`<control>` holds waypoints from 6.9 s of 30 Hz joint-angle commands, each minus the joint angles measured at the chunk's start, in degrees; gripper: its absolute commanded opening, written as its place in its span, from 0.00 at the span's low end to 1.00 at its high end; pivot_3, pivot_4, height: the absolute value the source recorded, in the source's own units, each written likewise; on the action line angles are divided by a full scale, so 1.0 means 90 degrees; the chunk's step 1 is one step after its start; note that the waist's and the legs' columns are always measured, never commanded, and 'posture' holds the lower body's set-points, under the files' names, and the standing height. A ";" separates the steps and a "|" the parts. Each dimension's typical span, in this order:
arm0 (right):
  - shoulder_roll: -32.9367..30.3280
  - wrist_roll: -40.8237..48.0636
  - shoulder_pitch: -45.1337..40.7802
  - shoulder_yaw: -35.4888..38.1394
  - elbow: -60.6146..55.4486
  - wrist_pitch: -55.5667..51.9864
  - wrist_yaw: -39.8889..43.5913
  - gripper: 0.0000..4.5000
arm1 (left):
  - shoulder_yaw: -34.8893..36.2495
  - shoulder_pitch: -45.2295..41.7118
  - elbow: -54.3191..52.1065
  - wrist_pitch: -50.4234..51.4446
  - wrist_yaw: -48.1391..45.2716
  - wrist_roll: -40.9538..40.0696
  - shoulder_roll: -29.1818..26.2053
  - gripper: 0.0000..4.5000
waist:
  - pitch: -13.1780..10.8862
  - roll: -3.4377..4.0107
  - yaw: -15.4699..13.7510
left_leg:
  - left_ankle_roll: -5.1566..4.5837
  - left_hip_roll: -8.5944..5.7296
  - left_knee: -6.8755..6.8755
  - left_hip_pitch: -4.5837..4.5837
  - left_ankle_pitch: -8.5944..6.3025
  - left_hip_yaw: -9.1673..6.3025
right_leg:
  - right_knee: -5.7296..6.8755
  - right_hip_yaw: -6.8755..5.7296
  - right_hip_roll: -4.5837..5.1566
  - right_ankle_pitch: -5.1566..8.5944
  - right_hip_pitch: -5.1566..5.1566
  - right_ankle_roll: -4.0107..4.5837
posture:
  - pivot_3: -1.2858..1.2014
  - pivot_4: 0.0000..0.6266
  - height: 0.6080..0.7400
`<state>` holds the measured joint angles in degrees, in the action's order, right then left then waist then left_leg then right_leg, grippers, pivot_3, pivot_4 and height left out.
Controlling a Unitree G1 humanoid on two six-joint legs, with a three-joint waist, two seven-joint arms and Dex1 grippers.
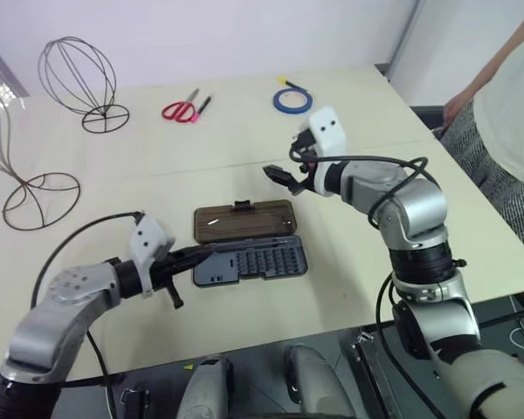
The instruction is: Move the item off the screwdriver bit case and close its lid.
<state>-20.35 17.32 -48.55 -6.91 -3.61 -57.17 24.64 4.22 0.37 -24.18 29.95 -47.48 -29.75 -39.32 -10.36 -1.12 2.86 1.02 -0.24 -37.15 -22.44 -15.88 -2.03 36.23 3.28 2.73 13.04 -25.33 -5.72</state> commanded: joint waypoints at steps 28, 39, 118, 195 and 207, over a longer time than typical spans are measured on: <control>0.0204 -0.2128 -0.2536 -0.1654 0.7299 0.5092 0.4079 1.00 | -0.0470 -0.0099 0.0997 -0.0980 -0.0350 0.0691 0.0407 0.00 | -0.0002 0.0004 -0.0029 | 0.0003 0.0003 -0.0002 0.0003 0.0001 0.0004 | 0.0001 -0.0002 0.0008 -0.0007 0.0000 0.0008 | 0.52 0.24 1.00; 0.0409 -0.2418 -0.2648 -0.1147 0.8143 0.5292 0.3900 0.94 | -0.0498 -0.0068 0.1120 -0.1218 -0.0378 0.0837 0.0467 0.00 | -0.0002 0.0005 -0.0020 | 0.0005 0.0002 -0.0001 0.0004 0.0003 0.0003 | 0.0003 -0.0002 0.0006 -0.0008 -0.0001 0.0009 | 0.52 0.24 1.00; 0.0337 -0.2666 -0.1918 -0.1031 0.5415 0.3241 0.3589 0.99 | 0.0439 -0.1532 0.1334 0.0690 -0.0432 -0.0526 -0.0178 0.00 | -0.0004 0.0004 -0.0025 | 0.0034 -0.0001 -0.0002 0.0008 0.0019 -0.0009 | 0.0011 -0.0013 -0.0002 -0.0016 0.0005 0.0016 | 0.52 0.24 1.00; -0.0031 -0.2895 0.0023 -0.1522 0.4221 0.6359 0.3610 0.01 | 0.0518 -0.1862 0.1505 0.0352 0.0059 -0.0065 0.0151 0.00 | 0.0004 -0.0006 0.0082 | 0.0031 0.0001 0.0009 0.0105 0.0017 -0.0019 | -0.0004 -0.0018 -0.0003 -0.0013 0.0108 0.0016 | 0.52 0.24 1.00; -0.0270 -0.3405 -0.0178 -0.1621 0.3764 0.8403 0.3083 0.01 | 0.0697 -0.2179 0.1914 0.0153 0.0379 -0.0020 0.0326 0.00 | -0.0001 -0.0007 0.0104 | 0.0027 0.0003 0.0013 0.0101 0.0015 -0.0016 | -0.0008 -0.0017 -0.0004 -0.0013 0.0101 0.0014 | 0.52 0.24 1.00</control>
<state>-23.01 -12.68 -48.41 -21.60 32.38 15.73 53.85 8.02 -17.73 -7.02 32.95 -45.25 -30.33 -36.37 -10.37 -1.18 3.80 1.27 -0.22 -37.04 -21.53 -15.75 -2.18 36.16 3.12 2.70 12.92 -24.43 -5.59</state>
